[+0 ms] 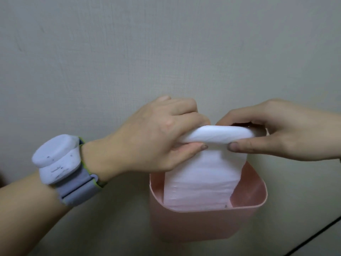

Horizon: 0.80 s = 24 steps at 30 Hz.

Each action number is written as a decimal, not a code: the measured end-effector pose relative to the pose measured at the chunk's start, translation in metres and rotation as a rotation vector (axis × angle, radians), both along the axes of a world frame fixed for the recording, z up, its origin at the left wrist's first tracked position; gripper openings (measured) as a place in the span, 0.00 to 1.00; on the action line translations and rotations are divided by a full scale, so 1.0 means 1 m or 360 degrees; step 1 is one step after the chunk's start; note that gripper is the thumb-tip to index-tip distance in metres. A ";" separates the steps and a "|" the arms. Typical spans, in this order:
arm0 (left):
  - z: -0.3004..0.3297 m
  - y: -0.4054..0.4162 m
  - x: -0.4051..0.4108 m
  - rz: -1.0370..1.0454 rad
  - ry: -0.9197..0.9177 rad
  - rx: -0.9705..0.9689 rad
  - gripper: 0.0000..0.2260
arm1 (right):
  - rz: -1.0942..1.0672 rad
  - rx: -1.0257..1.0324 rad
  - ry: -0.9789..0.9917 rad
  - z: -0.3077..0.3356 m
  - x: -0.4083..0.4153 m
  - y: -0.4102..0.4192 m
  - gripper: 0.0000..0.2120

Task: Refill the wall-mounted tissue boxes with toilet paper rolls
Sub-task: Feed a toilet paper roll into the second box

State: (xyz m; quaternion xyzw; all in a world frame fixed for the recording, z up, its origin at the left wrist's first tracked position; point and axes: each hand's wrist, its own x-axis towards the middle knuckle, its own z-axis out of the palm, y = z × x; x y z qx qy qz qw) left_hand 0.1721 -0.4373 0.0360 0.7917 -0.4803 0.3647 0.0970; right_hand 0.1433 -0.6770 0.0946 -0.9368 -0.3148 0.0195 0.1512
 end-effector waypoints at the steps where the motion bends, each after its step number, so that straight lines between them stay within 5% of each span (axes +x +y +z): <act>1: -0.001 0.004 0.000 -0.0005 0.0062 0.0002 0.13 | 0.0013 -0.0015 0.0009 -0.004 0.001 0.004 0.11; 8: -0.010 0.003 -0.005 -0.0064 0.0472 -0.0095 0.12 | 0.0052 -0.0145 0.0004 -0.015 0.006 0.007 0.11; 19: -0.019 0.005 -0.008 0.0030 0.0731 0.0167 0.15 | 0.0108 -0.0335 -0.0114 -0.039 0.010 0.019 0.11; 24: -0.022 0.017 -0.013 0.0041 0.0787 0.0048 0.10 | 0.0080 -0.0430 -0.0079 -0.046 0.011 0.021 0.12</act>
